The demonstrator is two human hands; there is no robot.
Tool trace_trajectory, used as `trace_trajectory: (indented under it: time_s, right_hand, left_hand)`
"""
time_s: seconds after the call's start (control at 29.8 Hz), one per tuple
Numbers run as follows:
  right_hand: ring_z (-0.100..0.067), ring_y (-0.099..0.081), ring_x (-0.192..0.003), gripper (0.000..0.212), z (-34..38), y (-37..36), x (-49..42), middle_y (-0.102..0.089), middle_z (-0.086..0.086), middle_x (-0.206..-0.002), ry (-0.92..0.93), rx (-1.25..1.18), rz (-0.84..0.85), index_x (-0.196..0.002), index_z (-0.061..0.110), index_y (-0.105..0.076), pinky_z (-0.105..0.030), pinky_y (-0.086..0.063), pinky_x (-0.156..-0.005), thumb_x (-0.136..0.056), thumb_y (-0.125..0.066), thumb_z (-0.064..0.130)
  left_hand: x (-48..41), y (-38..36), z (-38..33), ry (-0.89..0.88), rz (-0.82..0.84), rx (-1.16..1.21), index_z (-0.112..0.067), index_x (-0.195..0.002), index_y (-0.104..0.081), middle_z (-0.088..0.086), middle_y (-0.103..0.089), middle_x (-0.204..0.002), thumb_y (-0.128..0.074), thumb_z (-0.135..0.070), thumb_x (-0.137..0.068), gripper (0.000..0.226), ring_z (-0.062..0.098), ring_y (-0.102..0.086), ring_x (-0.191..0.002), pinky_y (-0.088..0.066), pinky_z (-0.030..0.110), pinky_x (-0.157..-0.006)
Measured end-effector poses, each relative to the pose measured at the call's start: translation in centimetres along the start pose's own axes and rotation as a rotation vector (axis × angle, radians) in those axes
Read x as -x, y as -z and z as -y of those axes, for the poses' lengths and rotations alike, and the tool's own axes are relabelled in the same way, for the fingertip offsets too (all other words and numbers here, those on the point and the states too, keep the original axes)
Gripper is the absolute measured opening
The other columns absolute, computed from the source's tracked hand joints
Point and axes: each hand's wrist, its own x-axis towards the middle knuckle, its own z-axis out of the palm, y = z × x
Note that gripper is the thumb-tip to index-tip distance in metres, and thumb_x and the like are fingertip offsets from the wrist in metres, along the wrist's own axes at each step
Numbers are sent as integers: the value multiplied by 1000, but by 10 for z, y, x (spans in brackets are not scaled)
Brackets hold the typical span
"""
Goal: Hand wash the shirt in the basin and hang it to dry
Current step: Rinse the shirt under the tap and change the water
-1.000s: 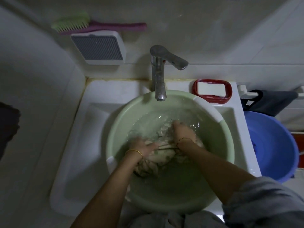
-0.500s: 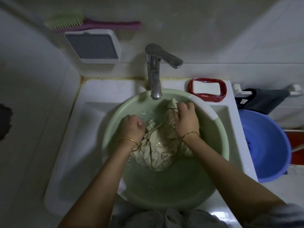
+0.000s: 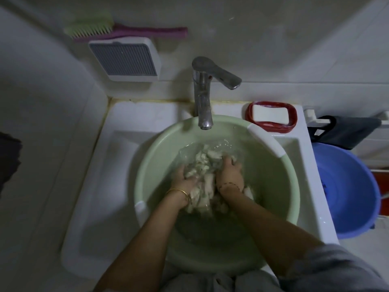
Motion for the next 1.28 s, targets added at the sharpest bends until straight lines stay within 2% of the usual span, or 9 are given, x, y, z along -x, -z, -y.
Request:
trace_trajectory:
  time_s: [0.17,0.3,0.4,0.54,0.7,0.84,1.01,1.14,1.28]
  right_hand:
    - [-22,-61,-81,25,19,31,46,-66,-6,-93,205,-332,-1,-83,27,-65,-30,-49,-70,-84,-59,51]
    - [-21,-59,-85,30,42,41,70,-65,-3,-97,341,-166,-86,-94,22,-68,-28,-40,-64,-86,-55,47]
    - [-24,-60,-85,31,46,38,58,-64,-4,-101,284,-149,-118,-101,21,-67,-27,-38,-63,-90,-50,44]
    - [-29,-61,-85,29,25,49,22,-63,-9,-99,179,-5,-109,-97,18,-62,-30,-47,-69,-92,-46,42]
    - [-39,-47,-110,44,-2,61,8,-33,-15,-134,71,533,95,-139,23,-31,-49,-47,-83,-97,-40,31]
    - [-46,-2,-141,72,8,36,15,9,-7,-158,371,663,111,-149,36,6,-67,-13,-107,-93,-33,59]
    - [-47,-1,-140,63,-2,-8,4,11,-4,-158,481,938,238,-148,36,-5,-72,-13,-102,-94,-26,60]
    - [-41,-23,-135,62,-5,3,-14,-10,-9,-155,243,682,116,-150,32,-7,-53,-36,-99,-96,-35,18]
    - [-31,-49,-116,42,8,7,-11,-41,-11,-137,152,175,120,-136,28,-41,-39,-45,-94,-95,-42,18]
  left_hand:
    - [-4,-6,-31,312,158,679,-8,-114,-64,17,-68,-103,-42,-67,-85,69,29,-64,-96,-50,41,-90]
    - [8,-13,-43,258,291,844,-7,-82,-73,11,-72,-80,-37,-50,-92,57,25,-70,-71,-57,29,-60]
    - [22,-26,-38,309,239,817,-11,-74,-61,7,-64,-66,-44,-36,-90,34,21,-59,-68,-49,29,-62]
    - [28,-28,-34,199,236,280,-18,-68,-62,9,-60,-68,-49,-38,-83,28,24,-55,-69,-46,33,-69]
    - [12,14,-27,-280,-262,-487,-16,-115,-53,18,-56,-109,-53,-29,-84,34,33,-57,-97,-46,31,-78]
    - [13,7,-6,-221,-181,-1015,-25,-150,5,17,-10,-150,-50,-43,-89,84,36,-22,-134,-27,43,-109]
    - [4,1,17,-76,-29,-1294,-27,-149,-1,16,-7,-153,-35,-46,-96,65,38,-24,-133,-30,48,-107]
    - [-8,5,21,-25,-27,-931,-25,-145,-22,19,-15,-147,-45,-34,-94,57,42,-36,-126,-34,40,-107]
    - [-20,0,7,57,-82,144,-19,-136,-46,12,-54,-131,-51,-20,-92,44,29,-56,-109,-49,36,-91]
